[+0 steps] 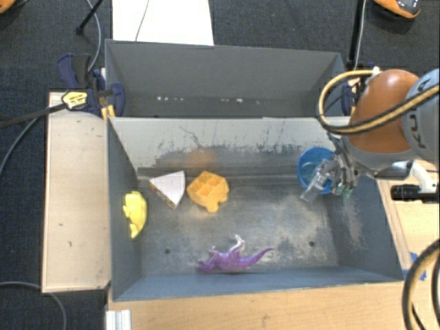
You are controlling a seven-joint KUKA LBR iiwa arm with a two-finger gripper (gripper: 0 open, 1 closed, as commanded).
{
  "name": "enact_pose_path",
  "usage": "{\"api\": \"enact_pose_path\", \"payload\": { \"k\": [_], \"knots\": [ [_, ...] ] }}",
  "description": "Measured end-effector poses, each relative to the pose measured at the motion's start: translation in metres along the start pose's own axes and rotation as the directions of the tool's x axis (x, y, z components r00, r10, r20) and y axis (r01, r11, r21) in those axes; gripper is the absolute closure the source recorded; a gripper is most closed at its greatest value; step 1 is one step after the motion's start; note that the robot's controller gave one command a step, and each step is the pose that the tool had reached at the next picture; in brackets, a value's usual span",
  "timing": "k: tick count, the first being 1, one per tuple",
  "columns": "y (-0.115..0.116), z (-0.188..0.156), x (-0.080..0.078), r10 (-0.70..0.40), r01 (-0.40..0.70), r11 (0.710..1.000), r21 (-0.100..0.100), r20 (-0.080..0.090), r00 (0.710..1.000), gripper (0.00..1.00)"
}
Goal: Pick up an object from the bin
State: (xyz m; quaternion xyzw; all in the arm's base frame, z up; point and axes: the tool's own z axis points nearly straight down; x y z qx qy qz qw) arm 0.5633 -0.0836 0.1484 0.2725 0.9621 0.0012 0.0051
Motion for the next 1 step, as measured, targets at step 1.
{"api": "enact_pose_path", "payload": {
  "k": [1],
  "knots": [
    [0.0002,-0.0043,-0.0004,-0.001,0.001,1.0,-0.001,0.002,1.0,1.0]
  ]
}}
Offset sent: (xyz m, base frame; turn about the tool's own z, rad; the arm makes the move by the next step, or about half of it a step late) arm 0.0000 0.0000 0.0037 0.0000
